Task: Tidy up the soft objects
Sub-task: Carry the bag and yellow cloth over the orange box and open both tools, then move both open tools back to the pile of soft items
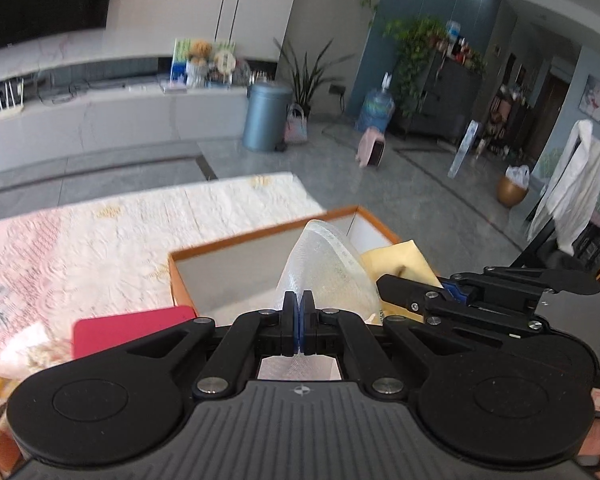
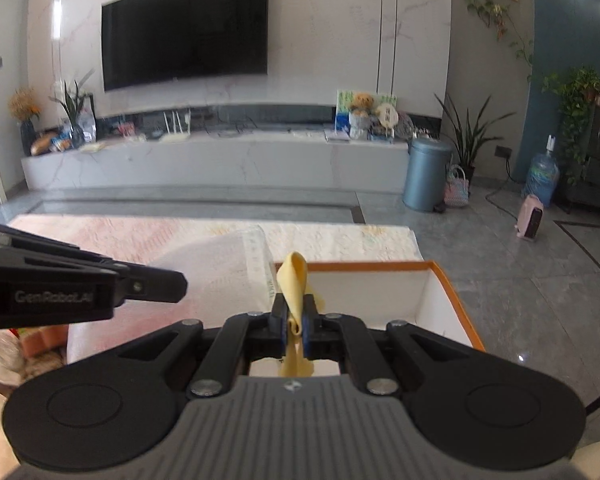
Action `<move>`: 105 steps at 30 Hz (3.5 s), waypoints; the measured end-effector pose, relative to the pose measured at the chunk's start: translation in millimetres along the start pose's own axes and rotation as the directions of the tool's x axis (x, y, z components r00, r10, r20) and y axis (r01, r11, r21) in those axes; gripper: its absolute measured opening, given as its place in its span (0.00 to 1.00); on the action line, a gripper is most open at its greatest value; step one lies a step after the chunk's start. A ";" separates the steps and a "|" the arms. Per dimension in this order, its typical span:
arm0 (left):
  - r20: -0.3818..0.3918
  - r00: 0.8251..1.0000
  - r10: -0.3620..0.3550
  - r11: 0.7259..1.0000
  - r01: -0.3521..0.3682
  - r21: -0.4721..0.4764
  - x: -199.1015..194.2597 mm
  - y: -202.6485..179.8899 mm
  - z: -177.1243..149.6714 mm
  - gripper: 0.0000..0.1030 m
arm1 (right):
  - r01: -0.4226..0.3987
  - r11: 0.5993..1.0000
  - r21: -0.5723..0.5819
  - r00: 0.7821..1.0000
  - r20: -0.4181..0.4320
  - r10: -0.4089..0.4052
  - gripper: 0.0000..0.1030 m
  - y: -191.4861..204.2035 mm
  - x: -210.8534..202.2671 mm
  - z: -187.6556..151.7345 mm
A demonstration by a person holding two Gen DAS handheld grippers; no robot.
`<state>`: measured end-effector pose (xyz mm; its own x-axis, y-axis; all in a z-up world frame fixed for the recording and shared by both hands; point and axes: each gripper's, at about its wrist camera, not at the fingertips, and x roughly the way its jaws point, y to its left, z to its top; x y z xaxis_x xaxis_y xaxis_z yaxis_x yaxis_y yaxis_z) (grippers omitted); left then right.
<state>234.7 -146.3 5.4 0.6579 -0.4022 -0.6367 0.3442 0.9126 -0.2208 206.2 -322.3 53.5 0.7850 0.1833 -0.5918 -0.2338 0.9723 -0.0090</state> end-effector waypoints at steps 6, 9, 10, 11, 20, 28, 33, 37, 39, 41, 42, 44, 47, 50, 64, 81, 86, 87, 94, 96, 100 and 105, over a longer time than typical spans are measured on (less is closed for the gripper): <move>-0.098 0.995 0.010 1.000 -0.008 0.014 38.6 0.1 -7.1 0.00 | 0.009 0.999 -0.033 0.994 -0.109 -0.012 0.05 -13.3 35.0 -14.0; -0.149 0.989 0.014 1.000 -0.012 0.015 56.7 3.3 -12.3 0.00 | 0.004 1.000 -0.030 0.987 -0.161 -0.009 0.05 -16.6 51.2 -22.3; -0.164 0.986 0.013 1.000 -0.012 0.011 60.4 4.1 -14.3 0.00 | 0.002 1.000 -0.028 0.984 -0.175 -0.007 0.06 -17.4 56.2 -24.7; -0.176 0.984 0.015 1.000 -0.014 0.011 64.8 5.9 -16.4 0.00 | 0.000 1.000 -0.027 0.982 -0.189 -0.005 0.06 -18.3 60.7 -26.6; -0.236 0.969 0.072 0.997 -0.060 0.057 79.8 4.1 -27.4 0.05 | -0.014 0.999 -0.040 0.966 -0.257 0.004 0.09 -18.8 84.0 -40.0; -0.184 0.979 0.086 0.996 -0.080 0.040 61.8 5.5 -22.5 0.36 | 0.025 0.995 -0.093 0.970 -0.240 -0.047 0.46 -13.6 76.1 -38.3; -0.128 0.990 0.063 0.998 -0.063 0.010 38.2 6.8 -13.5 0.65 | 0.058 0.994 -0.097 0.975 -0.209 -0.077 0.75 -13.3 59.0 -33.8; -0.070 0.995 0.071 0.997 -0.070 0.018 15.0 4.1 -8.0 0.67 | 0.091 0.989 -0.120 0.979 -0.171 -0.111 0.80 -10.3 39.1 -28.4; -0.036 0.997 0.071 0.997 -0.070 0.019 1.2 2.5 -5.0 0.67 | 0.108 0.986 -0.127 0.981 -0.148 -0.127 0.80 -7.7 27.4 -25.9; 0.000 0.998 0.063 0.998 -0.063 0.015 -13.2 1.4 -2.5 0.67 | 0.118 0.985 -0.124 0.984 -0.119 -0.133 0.80 -4.0 13.0 -23.1; 0.021 0.998 0.058 0.998 -0.058 0.013 -20.6 0.9 -1.4 0.68 | 0.122 0.985 -0.120 0.986 -0.103 -0.135 0.81 -1.8 5.5 -21.5; 0.066 0.996 0.054 0.998 -0.055 0.019 -37.6 -0.4 -2.6 0.68 | 0.130 0.986 -0.106 0.988 -0.065 -0.137 0.85 3.8 -10.4 -18.4; 0.129 0.989 0.066 0.996 -0.073 0.043 -61.3 -3.3 -8.5 0.70 | 0.126 0.990 -0.070 0.992 -0.006 -0.126 0.89 13.3 -34.1 -17.1; 0.176 0.981 0.086 0.993 -0.098 0.059 -83.4 -3.1 -18.7 0.71 | 0.109 0.994 -0.016 0.994 0.033 -0.109 0.89 24.3 -51.7 -18.6; 0.257 0.940 0.225 0.973 -0.229 -0.014 -140.6 41.3 -97.2 0.71 | 0.047 0.973 0.228 0.992 0.100 -0.071 0.91 92.2 -68.7 -66.5; 0.097 0.904 0.416 0.887 -0.379 -0.264 -178.6 136.0 -189.3 0.71 | -0.115 0.984 0.137 0.990 -0.071 0.126 0.90 193.9 -29.0 -104.1; 0.091 0.861 0.500 0.826 -0.443 -0.347 -188.3 156.8 -196.6 0.83 | -0.153 0.983 0.097 0.981 -0.103 0.163 0.89 213.0 -12.6 -99.9; 0.089 0.854 0.512 0.817 -0.453 -0.357 -189.0 160.6 -200.7 0.86 | -0.159 0.982 0.098 0.979 -0.112 0.170 0.89 215.9 -8.6 -99.2; 0.043 0.834 0.550 0.779 -0.493 -0.387 -175.4 188.9 -194.1 0.87 | -0.204 0.977 0.068 0.965 -0.152 0.212 0.89 240.6 17.8 -92.2; 0.032 0.834 0.551 0.773 -0.495 -0.397 -167.8 198.0 -191.0 0.87 | -0.213 0.976 0.056 0.962 -0.161 0.219 0.89 247.9 25.4 -91.5; 0.039 0.837 0.546 0.773 -0.484 -0.411 -156.4 208.4 -185.1 0.87 | -0.221 0.975 0.038 0.957 -0.186 0.224 0.89 258.3 43.8 -89.4; -0.004 0.841 0.540 0.757 -0.488 -0.434 -139.7 223.7 -179.7 0.87 | -0.226 0.974 0.033 0.949 -0.219 0.228 0.90 270.7 68.4 -86.7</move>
<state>99.4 127.3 -87.8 0.7368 0.1549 -0.6581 -0.3513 0.9194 -0.1768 146.9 -59.2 -59.3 0.5662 0.3633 -0.7399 -0.3858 0.9100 0.1516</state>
